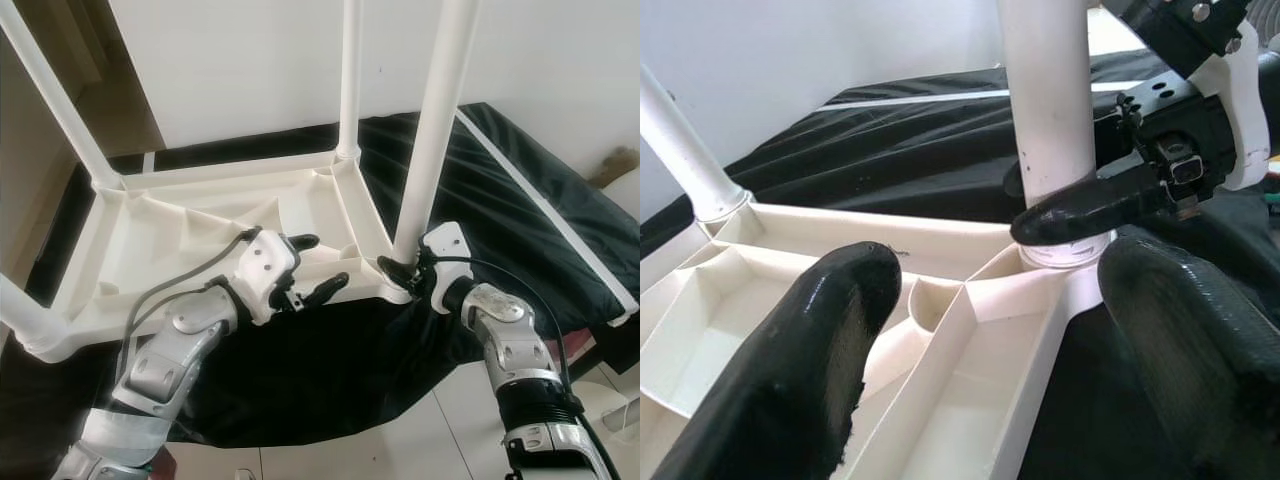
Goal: Building children table
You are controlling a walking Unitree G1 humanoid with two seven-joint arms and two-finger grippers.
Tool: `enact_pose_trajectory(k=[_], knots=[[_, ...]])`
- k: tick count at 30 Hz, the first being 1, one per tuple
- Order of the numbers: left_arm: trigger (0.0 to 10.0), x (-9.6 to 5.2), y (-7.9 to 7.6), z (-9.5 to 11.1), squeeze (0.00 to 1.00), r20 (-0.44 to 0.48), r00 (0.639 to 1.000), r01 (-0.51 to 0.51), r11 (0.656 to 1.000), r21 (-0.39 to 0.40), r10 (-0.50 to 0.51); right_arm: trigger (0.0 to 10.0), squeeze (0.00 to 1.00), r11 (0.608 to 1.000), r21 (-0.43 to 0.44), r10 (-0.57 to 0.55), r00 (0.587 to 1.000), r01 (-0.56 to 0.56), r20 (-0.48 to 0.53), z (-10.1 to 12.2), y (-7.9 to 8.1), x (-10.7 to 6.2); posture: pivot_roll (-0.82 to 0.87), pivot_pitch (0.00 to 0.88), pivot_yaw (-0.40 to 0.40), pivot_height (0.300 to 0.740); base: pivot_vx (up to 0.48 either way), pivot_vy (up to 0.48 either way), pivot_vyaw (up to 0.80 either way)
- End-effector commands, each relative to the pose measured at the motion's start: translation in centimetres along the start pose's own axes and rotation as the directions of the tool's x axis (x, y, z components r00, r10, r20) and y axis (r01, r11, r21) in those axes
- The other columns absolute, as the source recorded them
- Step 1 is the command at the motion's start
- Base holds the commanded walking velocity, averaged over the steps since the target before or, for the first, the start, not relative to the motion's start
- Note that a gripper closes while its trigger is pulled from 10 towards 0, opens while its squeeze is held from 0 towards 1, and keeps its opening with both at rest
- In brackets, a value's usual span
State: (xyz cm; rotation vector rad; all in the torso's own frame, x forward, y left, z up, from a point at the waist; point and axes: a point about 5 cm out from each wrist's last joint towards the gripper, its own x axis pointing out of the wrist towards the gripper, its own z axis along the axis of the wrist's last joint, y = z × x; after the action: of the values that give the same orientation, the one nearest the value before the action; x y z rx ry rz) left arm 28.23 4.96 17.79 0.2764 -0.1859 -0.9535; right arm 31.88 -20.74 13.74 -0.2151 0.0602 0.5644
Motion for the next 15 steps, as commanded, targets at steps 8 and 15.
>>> enact_pose_trajectory(k=[8, 15], knots=[[10.0, 0.2, 0.2, 0.1, 0.00, 0.005, 1.000, 0.012, 1.000, 0.006, -0.012, 10.0, 0.00, 0.990, 0.012, -0.138, 0.990, 0.138, -0.034, -0.7, 0.2, 0.4, 0.02, 0.000, 0.051, 0.740, 0.000, 0.000, 0.00], [10.0, 0.2, -0.1, 0.0, 0.00, 0.006, 1.000, 0.017, 1.000, 0.000, -0.017, 10.0, 0.00, 0.958, 0.064, -0.280, 0.960, 0.281, -0.029, -0.5, 1.2, 1.0, 0.01, 0.000, 0.048, 0.740, 0.000, 0.000, 0.00]])
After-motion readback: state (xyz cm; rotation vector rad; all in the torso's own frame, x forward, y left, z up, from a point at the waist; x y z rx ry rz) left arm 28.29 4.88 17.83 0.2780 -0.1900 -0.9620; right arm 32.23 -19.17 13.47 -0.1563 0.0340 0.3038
